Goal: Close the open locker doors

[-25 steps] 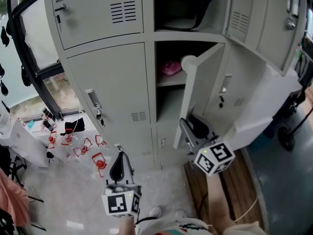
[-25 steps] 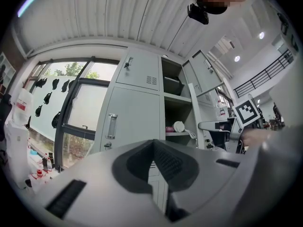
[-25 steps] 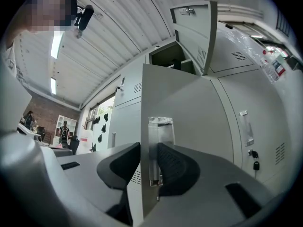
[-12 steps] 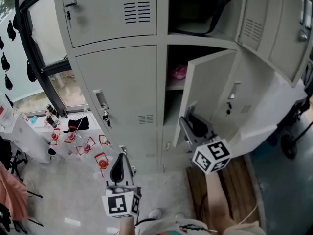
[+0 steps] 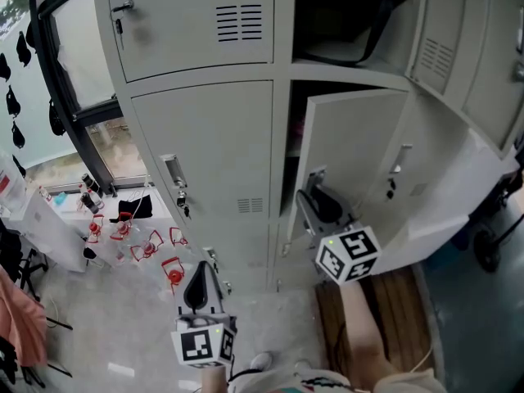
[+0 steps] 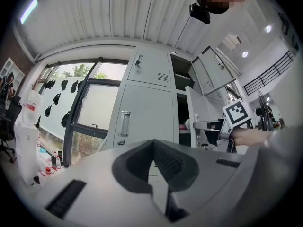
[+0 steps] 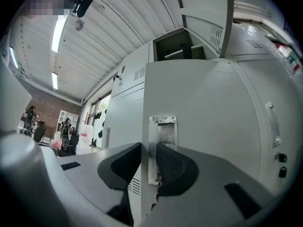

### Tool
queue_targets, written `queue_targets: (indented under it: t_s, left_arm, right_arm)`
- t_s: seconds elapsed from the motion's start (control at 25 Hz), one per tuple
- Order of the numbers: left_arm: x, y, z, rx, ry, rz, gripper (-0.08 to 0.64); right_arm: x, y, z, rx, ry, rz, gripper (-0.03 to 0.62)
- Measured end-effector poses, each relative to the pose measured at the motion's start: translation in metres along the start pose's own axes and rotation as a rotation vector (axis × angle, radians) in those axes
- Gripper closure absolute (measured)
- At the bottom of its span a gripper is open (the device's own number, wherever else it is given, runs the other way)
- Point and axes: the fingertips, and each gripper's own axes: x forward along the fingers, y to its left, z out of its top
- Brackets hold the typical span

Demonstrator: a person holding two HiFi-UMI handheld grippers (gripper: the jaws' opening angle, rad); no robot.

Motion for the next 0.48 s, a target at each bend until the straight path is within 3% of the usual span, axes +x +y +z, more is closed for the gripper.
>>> queue_targets:
  t_s: [0.48]
  left_arm:
    - [0.005,0.004,-0.011,-0.006,0.04,0.013,0.555]
  right_arm:
    - [0.036,-0.01,-0.009,0.018,0.027,0.01,0.5]
